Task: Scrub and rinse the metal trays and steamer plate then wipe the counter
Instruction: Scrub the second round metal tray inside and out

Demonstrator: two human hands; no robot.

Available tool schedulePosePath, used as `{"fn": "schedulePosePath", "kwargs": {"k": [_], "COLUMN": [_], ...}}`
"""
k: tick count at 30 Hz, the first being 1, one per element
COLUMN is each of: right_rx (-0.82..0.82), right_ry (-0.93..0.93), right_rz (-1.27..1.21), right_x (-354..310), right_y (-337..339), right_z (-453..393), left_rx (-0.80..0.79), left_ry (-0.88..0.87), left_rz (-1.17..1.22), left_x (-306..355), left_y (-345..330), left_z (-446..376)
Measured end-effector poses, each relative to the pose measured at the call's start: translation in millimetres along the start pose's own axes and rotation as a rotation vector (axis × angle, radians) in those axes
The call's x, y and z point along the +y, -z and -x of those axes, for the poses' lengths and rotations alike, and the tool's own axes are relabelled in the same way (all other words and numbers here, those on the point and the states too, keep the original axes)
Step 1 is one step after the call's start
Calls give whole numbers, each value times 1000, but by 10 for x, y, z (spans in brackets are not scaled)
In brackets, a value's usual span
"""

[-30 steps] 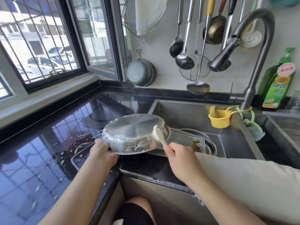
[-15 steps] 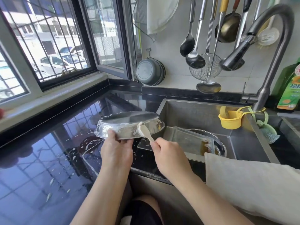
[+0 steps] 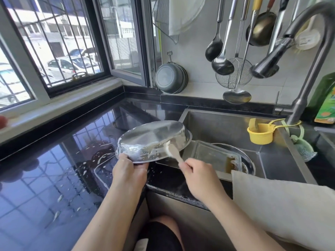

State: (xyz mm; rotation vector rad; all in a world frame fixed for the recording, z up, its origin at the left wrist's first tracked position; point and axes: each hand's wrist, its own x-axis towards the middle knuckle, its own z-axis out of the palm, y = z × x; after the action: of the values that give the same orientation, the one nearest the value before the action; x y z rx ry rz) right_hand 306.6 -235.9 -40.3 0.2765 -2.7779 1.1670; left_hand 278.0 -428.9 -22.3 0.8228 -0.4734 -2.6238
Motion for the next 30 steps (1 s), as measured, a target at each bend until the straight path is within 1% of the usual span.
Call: {"fn": "schedulePosePath", "kwargs": {"k": [1, 3, 6, 8, 10, 12, 14, 17, 19, 24, 26, 28, 30], "right_rx": [22, 9, -18, -30, -93, -169, -195, -103, -58, -56, -35, -62, -98], "right_ry": [-16, -23, 20, 55, 122, 209, 271, 353, 336, 70, 71, 135, 200], "right_rz": [11, 73, 292, 380, 440, 473, 457, 488, 503, 614, 581, 502, 443], "right_x": [19, 85, 297, 434, 437, 293, 87, -104, -65, 325, 330, 208, 25], "right_y": [31, 126, 391, 651, 813, 765, 570, 316, 340, 753, 754, 606, 431], "right_z": [-35, -97, -221, -311, -335, -266, -128, 21, 57, 21, 12, 65, 129], "left_rx": [11, 13, 35, 25, 15, 2, 5, -9, -6, -19, -3, 11, -14], "left_ry": [-8, -30, -34, -38, -18, -2, -10, -50, -40, -26, -26, -16, 5], "left_rz": [-17, -41, -100, -144, -166, -164, -167, -145, -155, -164, -173, -173, -161], "left_x": [7, 51, 151, 175, 159, 92, -12, -144, -148, -106, -142, -193, -168], "left_y": [8, 24, 42, 96, 190, 240, 190, 154, 162, 203, 206, 200, 164], "left_z": [-18, -50, -84, -101, -184, -203, -64, 24, 33, 25, 51, 68, 32]}}
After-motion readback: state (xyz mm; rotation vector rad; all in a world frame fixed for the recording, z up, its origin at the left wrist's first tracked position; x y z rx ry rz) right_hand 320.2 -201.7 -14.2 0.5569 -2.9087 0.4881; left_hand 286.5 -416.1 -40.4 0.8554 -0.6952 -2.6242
